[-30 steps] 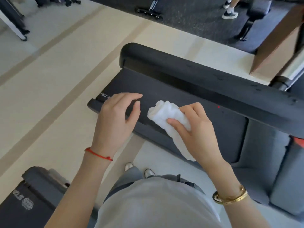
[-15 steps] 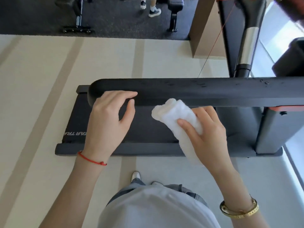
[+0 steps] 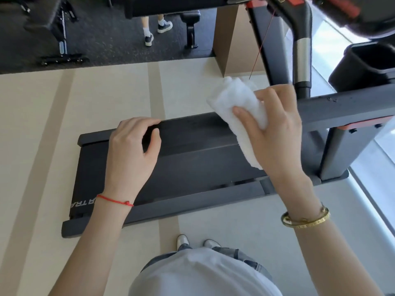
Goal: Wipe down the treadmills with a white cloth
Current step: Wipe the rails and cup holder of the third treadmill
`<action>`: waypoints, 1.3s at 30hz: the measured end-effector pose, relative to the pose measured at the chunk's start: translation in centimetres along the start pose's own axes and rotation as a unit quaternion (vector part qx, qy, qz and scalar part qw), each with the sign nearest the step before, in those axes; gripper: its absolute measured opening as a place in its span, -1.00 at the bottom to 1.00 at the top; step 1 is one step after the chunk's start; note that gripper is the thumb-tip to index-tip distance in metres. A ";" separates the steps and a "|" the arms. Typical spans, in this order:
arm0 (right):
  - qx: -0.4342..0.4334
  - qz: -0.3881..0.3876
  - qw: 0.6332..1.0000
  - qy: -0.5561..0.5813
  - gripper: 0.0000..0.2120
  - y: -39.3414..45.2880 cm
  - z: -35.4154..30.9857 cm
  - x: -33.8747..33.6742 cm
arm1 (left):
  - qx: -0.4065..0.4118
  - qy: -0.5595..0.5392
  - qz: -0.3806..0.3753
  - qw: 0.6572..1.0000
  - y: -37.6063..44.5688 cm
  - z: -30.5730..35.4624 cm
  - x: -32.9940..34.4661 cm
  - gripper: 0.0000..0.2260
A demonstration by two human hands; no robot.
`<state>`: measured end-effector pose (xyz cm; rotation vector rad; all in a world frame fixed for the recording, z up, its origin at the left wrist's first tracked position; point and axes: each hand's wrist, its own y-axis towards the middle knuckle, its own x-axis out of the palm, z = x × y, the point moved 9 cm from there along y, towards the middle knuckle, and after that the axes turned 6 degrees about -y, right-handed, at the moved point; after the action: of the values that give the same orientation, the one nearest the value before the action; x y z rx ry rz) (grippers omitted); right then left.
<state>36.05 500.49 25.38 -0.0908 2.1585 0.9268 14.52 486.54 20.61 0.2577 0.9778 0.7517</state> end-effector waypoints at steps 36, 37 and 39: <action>-0.188 -0.114 0.963 -0.155 -0.47 -1.5 -12.9 15.2 | -0.158 -0.185 -0.019 0.970 -1.6 -8.0 -0.9 -0.58; -0.189 -0.101 0.966 -0.146 -0.48 -1.7 -13.1 15.1 | -0.158 -0.183 -0.013 0.970 -1.6 -8.1 -1.1 -0.59; -0.188 -0.085 0.968 -0.143 -0.49 -1.7 -12.8 14.9 | -0.145 -0.153 -0.017 0.977 -1.4 -8.0 -1.2 -0.61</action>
<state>18.16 494.33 19.90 -0.3044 1.6644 1.1608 8.17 483.73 16.27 0.0972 0.5705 0.7862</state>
